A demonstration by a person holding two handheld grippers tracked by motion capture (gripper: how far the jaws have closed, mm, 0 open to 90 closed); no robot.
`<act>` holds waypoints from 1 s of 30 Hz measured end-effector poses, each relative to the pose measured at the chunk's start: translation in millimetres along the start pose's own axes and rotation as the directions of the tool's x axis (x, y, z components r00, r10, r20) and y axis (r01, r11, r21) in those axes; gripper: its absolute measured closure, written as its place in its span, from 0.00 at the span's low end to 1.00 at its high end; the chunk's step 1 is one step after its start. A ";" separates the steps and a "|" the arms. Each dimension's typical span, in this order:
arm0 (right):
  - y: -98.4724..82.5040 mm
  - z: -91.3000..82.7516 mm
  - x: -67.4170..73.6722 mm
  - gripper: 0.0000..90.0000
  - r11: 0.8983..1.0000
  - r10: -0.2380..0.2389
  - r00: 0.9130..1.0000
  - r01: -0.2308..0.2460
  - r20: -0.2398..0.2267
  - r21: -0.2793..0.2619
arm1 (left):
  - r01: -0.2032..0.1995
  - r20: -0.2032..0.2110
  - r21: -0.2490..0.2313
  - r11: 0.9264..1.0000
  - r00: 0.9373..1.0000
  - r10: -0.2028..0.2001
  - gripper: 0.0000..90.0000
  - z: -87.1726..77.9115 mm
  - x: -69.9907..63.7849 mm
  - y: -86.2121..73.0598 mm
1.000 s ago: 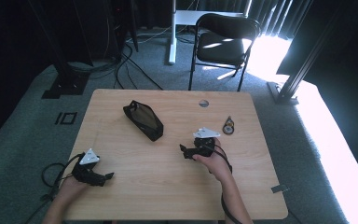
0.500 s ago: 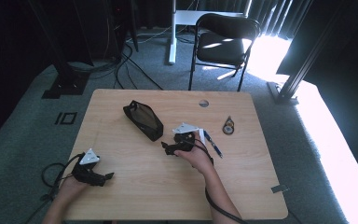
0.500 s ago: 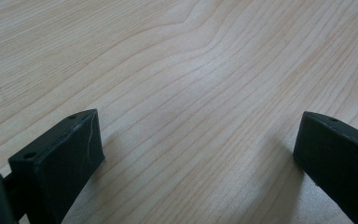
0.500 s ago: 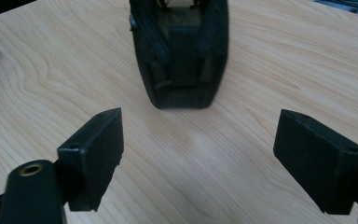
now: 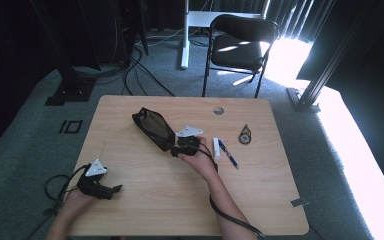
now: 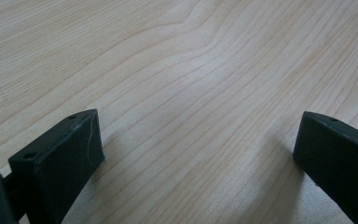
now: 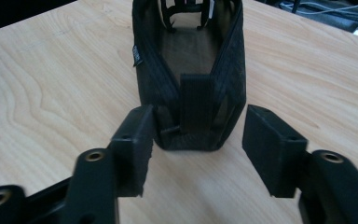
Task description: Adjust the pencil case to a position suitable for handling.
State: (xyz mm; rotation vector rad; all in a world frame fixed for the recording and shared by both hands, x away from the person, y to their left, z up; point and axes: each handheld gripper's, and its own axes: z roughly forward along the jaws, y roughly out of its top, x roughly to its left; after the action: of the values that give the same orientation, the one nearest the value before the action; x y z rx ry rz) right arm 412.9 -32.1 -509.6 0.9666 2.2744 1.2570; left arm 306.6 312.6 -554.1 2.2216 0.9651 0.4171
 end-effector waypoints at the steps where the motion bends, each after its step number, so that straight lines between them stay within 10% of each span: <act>1: 0.8 1.9 -0.2 0.51 1.000 -0.004 1.000 0.004 0.001 0.003 | 0.000 0.000 0.000 1.000 1.000 0.000 0.02 0.0 0.0 0.0; 16: 4.3 25.5 2.0 0.75 0.997 0.008 1.000 -0.006 -0.030 0.079 | -0.004 0.003 0.001 1.000 1.000 0.004 0.02 -0.6 -0.5 -0.6; 30: -0.3 6.9 6.8 0.81 0.995 -0.003 0.998 0.008 -0.055 0.102 | -0.003 0.003 0.001 1.000 1.000 0.003 0.02 -0.5 -0.5 -0.6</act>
State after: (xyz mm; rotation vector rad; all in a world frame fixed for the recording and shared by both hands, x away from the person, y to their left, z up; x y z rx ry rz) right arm 412.2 -23.2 -513.5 0.9716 2.4023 1.1887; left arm 305.7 312.8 -554.1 2.2242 0.9602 0.4146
